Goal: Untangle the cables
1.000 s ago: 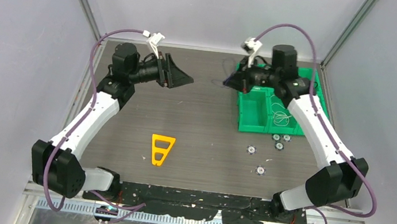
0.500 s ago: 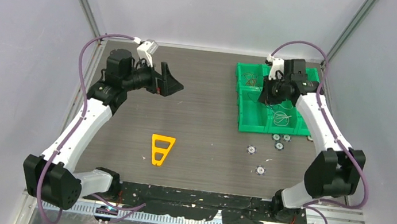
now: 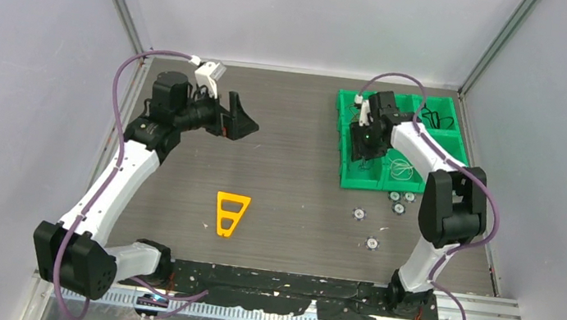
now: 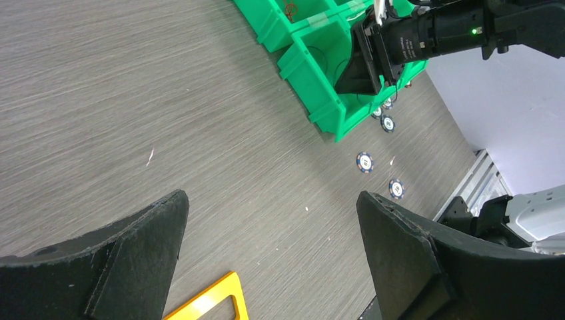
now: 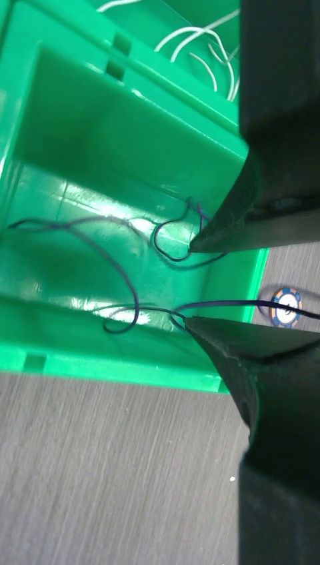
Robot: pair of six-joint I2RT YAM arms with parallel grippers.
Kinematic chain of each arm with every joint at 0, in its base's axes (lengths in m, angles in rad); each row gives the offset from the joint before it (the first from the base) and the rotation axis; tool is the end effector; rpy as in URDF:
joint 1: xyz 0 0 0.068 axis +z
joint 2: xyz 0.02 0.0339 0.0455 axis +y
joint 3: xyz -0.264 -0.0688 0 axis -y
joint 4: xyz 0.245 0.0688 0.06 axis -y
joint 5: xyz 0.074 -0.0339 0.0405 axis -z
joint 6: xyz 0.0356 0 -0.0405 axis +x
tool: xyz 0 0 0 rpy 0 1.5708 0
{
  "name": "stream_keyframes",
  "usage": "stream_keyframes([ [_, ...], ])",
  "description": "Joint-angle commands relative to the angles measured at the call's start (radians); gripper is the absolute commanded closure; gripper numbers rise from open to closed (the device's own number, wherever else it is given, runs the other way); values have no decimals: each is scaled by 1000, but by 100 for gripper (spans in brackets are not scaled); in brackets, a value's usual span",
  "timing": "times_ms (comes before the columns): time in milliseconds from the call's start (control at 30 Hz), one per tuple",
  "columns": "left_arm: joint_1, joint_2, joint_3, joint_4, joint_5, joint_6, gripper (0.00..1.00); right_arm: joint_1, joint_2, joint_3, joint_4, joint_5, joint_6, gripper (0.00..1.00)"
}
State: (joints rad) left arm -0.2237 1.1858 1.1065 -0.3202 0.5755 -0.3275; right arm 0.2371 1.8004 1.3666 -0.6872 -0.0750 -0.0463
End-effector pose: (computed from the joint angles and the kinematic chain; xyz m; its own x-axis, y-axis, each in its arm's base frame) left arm 0.2546 -0.0778 0.3582 -0.5762 -0.1457 -0.8042 0.5171 0.6970 -0.4968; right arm 0.3641 0.0907 0.2234 -0.8621 -0.2558 -0.4374 -0.3061 0.9508 0.0473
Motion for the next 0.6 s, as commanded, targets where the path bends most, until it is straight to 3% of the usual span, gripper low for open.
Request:
stream_keyframes([
  [0,13,-23,18,-24,-12,42,0,14,-27,52,30,22,13,48],
  [200,27,-23,29,-71,-7,66,0,8,-112,106,-27,-54,-67,32],
  [400,79,24,121,-211,22,72,0,-25,-253,146,-62,-123,-146,4],
  [567,151,88,192,-315,78,84,0,-93,-299,184,-46,-202,-151,5],
])
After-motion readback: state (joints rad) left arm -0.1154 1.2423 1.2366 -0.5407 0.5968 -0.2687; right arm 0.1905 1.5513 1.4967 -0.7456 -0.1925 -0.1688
